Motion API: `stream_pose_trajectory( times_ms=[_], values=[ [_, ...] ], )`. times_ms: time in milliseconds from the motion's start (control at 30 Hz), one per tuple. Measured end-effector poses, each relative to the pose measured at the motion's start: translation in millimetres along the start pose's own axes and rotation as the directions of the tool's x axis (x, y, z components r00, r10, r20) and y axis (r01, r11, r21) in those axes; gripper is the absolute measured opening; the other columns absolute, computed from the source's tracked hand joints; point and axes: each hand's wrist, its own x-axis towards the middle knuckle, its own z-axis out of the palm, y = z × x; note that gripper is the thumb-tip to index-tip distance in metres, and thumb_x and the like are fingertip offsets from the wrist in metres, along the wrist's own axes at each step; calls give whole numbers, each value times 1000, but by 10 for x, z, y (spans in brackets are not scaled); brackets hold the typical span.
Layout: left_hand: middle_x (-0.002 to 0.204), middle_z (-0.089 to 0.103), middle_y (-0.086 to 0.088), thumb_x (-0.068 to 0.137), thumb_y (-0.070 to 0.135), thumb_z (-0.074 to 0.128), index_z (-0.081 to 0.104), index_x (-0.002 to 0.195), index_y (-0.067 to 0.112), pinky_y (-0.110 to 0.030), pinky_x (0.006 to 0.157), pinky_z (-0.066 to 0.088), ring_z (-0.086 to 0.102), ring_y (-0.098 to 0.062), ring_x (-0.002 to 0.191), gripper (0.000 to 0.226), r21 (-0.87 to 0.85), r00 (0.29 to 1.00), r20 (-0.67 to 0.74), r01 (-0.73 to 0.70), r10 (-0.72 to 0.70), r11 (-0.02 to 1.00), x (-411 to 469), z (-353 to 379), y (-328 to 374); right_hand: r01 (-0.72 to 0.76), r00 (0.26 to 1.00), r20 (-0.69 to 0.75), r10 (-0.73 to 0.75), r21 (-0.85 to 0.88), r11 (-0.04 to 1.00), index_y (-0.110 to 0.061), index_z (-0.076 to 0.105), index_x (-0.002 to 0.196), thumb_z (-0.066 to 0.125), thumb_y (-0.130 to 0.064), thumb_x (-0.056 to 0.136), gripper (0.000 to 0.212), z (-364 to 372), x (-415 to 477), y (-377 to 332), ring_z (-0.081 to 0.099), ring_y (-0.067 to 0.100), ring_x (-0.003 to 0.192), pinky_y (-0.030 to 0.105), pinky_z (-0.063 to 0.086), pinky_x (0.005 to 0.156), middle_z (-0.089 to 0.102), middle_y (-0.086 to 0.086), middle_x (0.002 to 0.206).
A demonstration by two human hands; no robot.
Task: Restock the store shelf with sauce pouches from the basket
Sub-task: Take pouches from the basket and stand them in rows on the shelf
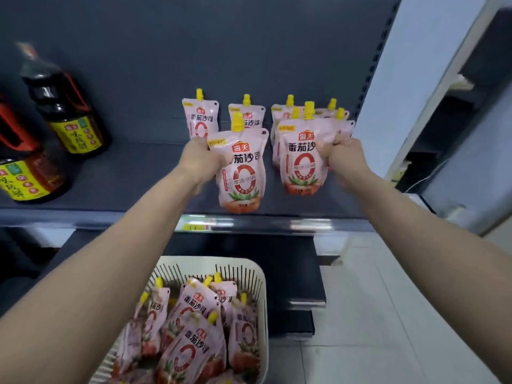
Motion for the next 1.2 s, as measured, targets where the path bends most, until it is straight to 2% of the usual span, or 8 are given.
stream_pose_trajectory(
  times_ms=[133, 233, 367, 500, 767, 933, 1033, 1200],
  values=[
    [110, 68, -13, 83, -8, 55, 64, 107, 2, -40, 80, 56, 66, -27, 97, 28, 24, 999, 36, -15, 14, 1000, 285, 516, 135, -16, 998, -63, 19, 42, 999, 1, 67, 91, 56, 1, 85, 12, -392, 349, 30, 71, 29, 81, 48, 58, 77, 72, 13, 88],
    [112, 68, -13, 83, -8, 56, 64, 110, 4, -40, 83, 56, 66, -27, 100, 31, 36, 999, 46, 2, -4, 999, 486, 832, 106, -63, 995, -82, 64, 19, 998, -8, 65, 82, 55, 2, 88, 16, -575, 540, 131, 69, 25, 75, 44, 58, 76, 69, 8, 83],
    [113, 67, -13, 84, -8, 56, 63, 113, 3, -39, 82, 55, 65, -28, 99, 31, 18, 998, 67, 18, -19, 1000, 669, 1104, 57, -68, 994, -91, 66, -22, 997, 7, 64, 96, 53, -2, 90, 15, -704, 754, 325, 66, 31, 84, 47, 57, 78, 68, 20, 96],
    [113, 66, -16, 85, -8, 57, 61, 117, 1, -37, 79, 53, 64, -28, 98, 34, 5, 996, 86, 17, -17, 1000, 774, 1263, 12, -78, 996, -52, 76, -31, 996, -3, 65, 103, 52, -5, 94, 16, -774, 906, 485, 64, 26, 89, 34, 55, 71, 66, 10, 101],
    [120, 64, -18, 85, -7, 58, 60, 120, 0, -35, 78, 53, 64, -30, 106, 36, -9, 998, 62, 29, -29, 1000, 910, 1400, -73, -137, 989, -40, 141, 91, 986, 1, 62, 113, 52, -4, 94, 22, -829, 1080, 734, 63, 23, 89, 37, 52, 80, 65, 10, 102],
    [147, 40, -20, 83, -6, 62, 58, 123, -2, -39, 90, 51, 52, -35, 125, 40, 15, 992, 120, 34, -36, 999, 992, 1387, -116, -173, 985, 16, 172, 114, 978, -2, 63, 111, 54, 0, 91, 22, -904, 1108, 808, 64, 20, 88, 34, 54, 79, 67, 9, 103],
    [142, 47, -21, 83, -8, 61, 58, 121, -4, -38, 89, 50, 53, -36, 123, 38, -4, 985, 159, 67, -65, 998, 936, 1383, -93, -188, 981, 67, 183, 80, 979, -2, 61, 116, 53, 11, 86, 33, -935, 1072, 826, 64, 19, 89, 31, 53, 76, 68, 5, 99],
    [122, 62, -24, 82, -12, 59, 58, 119, -6, -37, 81, 49, 61, -33, 107, 37, -19, 986, 151, 68, -64, 998, 855, 1434, -87, -207, 977, 66, 204, 45, 977, 0, 59, 118, 56, 11, 86, 34, -923, 1052, 856, 61, 28, 106, 44, 50, 95, 64, 15, 120]
  ],
)
